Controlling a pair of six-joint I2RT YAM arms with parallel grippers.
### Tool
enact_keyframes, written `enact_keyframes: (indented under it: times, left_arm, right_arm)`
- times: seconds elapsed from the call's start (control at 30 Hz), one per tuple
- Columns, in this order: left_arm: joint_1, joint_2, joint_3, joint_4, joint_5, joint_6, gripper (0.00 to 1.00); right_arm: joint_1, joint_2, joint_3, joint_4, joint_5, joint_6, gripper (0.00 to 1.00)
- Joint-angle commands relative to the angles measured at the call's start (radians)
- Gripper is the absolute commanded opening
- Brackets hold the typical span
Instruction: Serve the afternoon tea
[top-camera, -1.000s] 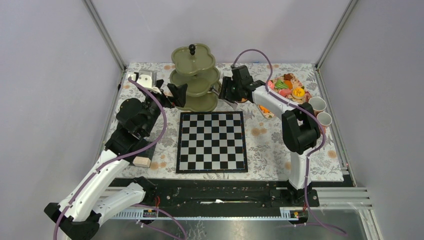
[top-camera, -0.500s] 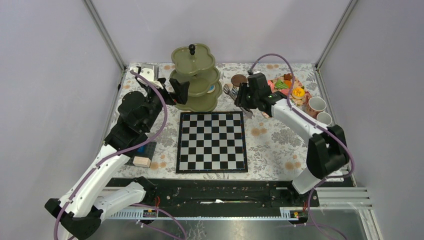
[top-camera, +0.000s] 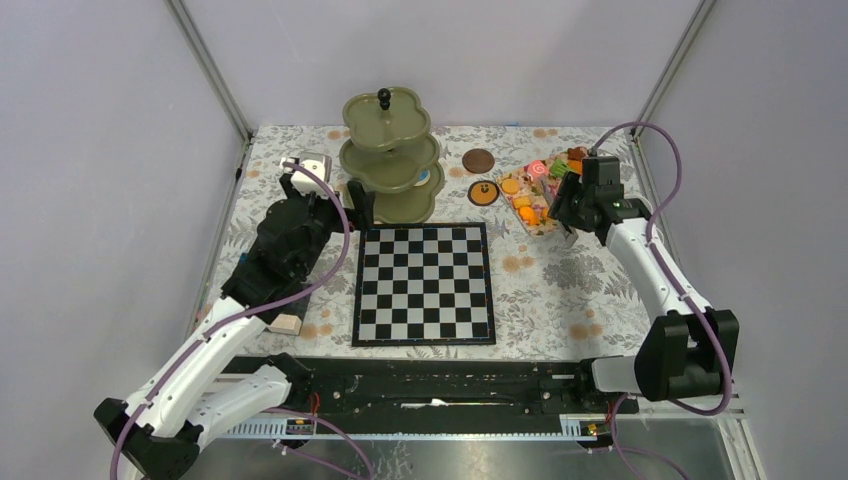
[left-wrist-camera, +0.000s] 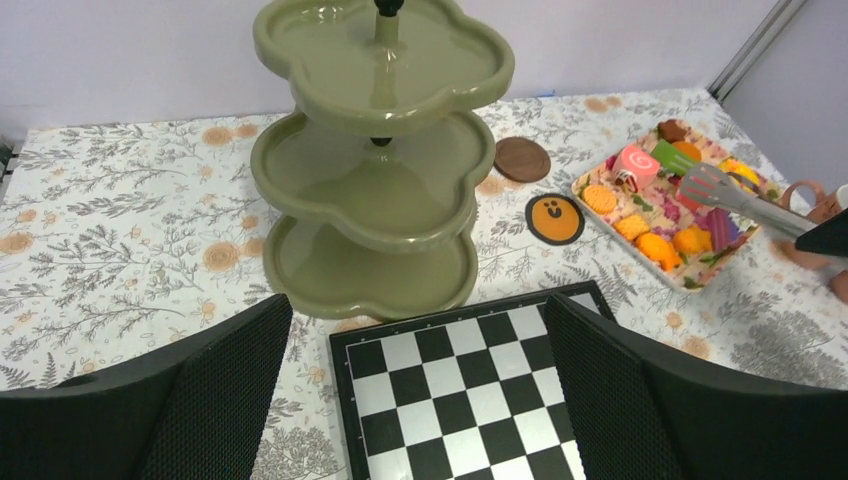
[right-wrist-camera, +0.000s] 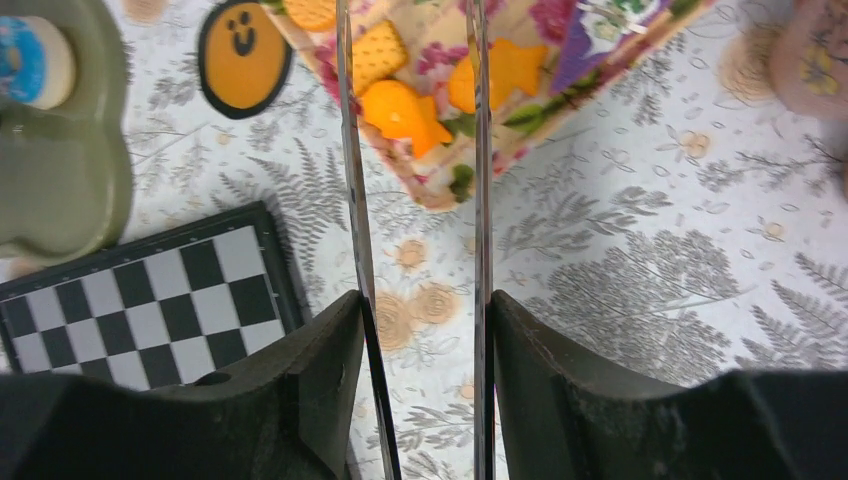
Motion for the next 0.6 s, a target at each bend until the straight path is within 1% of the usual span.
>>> enact_keyframes:
  times: [0.0, 0.13, 0.27, 0.43, 0.5, 0.57]
  left_arm:
    - [-0.001, -0.008, 0.001, 0.022, -0.018, 0.038, 0.99]
    - [-0.001, -0.001, 0.074, 0.007, -0.014, 0.038, 0.99]
    - [-0.001, 0.026, 0.160, 0.006, 0.010, 0.042, 0.99]
    - [-0.001, 0.067, 0.225, 0.055, 0.029, 0.054, 0.99]
    - [-0.001, 0.087, 0.257, 0.070, 0.038, 0.037, 0.99]
    - [-0.001, 0.103, 0.297, 0.074, 0.080, 0.019, 0.99]
  right_arm:
    - [-0.054, 0.032, 0.068, -0.075, 0.009, -0.053, 0.54]
    - [-0.080, 0.070, 0.093, -0.078, 0.021, -0.008, 0.54]
    - [-0.083, 0.107, 0.111, -0.069, 0.059, 0.070, 0.54]
    - [-0.085, 0.147, 0.128, -0.037, 0.087, 0.160, 0.54]
    - [-0.084, 0.153, 0.133, -0.021, 0.107, 0.184, 0.54]
    - [-0.086, 0.157, 0.135, 0.004, 0.114, 0.198, 0.54]
